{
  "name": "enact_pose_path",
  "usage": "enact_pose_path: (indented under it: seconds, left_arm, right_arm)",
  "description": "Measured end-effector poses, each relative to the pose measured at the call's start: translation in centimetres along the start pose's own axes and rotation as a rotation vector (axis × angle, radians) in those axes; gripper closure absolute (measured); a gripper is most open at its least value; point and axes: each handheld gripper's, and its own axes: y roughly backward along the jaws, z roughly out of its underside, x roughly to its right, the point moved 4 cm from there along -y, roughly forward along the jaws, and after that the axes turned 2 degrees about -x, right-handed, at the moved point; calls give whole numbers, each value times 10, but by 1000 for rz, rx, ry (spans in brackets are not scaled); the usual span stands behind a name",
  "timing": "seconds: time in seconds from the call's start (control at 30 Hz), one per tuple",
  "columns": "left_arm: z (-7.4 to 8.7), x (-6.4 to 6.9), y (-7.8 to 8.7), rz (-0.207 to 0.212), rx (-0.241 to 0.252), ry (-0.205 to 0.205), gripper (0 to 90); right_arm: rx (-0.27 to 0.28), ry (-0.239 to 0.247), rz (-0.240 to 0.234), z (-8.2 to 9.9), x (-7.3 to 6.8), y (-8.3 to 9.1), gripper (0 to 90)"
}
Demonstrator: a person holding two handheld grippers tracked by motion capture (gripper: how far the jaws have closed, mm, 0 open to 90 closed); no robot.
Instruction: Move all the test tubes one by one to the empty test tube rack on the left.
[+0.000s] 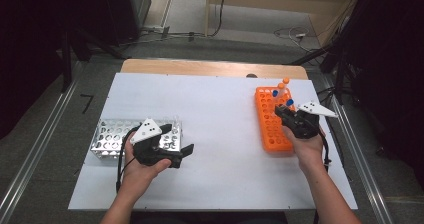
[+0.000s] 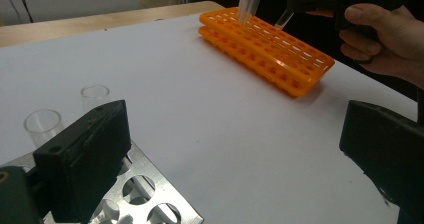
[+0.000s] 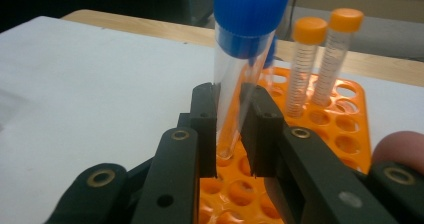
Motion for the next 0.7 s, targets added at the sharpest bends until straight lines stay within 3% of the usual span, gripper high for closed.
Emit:
enact_pose_path:
  seconds: [0.37, 0.7]
  left_arm:
    - [-4, 10, -8, 25, -4, -18, 6]
    - [-4, 22, -18, 51, -21, -43, 18]
  right_arm:
    - [1, 75, -167, 10, -49, 12, 747]
    - [-26, 138, -270, 21, -87, 13, 747]
